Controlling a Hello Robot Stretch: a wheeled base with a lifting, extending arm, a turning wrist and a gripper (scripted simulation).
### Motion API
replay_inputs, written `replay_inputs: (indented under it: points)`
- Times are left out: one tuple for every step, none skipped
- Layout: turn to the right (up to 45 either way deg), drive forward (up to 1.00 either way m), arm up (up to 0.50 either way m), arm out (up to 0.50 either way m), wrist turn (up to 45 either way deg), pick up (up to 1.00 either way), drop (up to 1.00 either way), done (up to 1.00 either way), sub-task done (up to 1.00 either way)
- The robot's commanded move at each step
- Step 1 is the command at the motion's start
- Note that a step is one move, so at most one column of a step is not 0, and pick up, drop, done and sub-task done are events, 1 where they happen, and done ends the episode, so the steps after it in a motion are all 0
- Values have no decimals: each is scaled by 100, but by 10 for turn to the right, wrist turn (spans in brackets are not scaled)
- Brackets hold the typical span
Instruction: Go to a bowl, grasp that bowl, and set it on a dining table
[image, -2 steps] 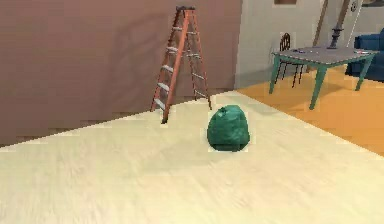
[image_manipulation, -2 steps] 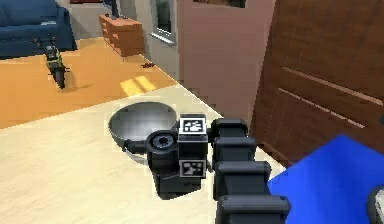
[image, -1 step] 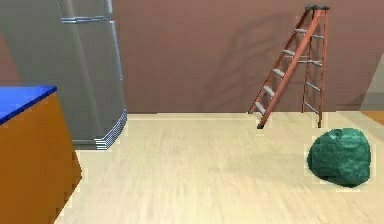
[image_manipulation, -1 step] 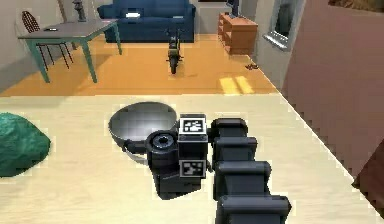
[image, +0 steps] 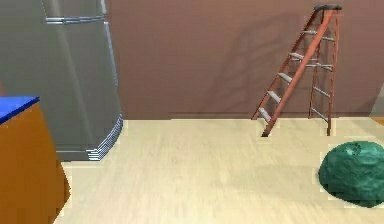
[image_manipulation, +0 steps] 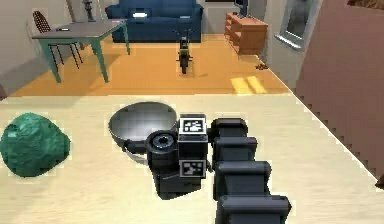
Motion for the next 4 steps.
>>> replay_inputs:
  points:
    - [450,0,0,0,0,0,0,0,0]
    - [300,0,0,0,0,0,0,0,0]
    - [0,100,0,0,0,0,0,0,0]
    - [30,0,0,0,0,0,0,0,0]
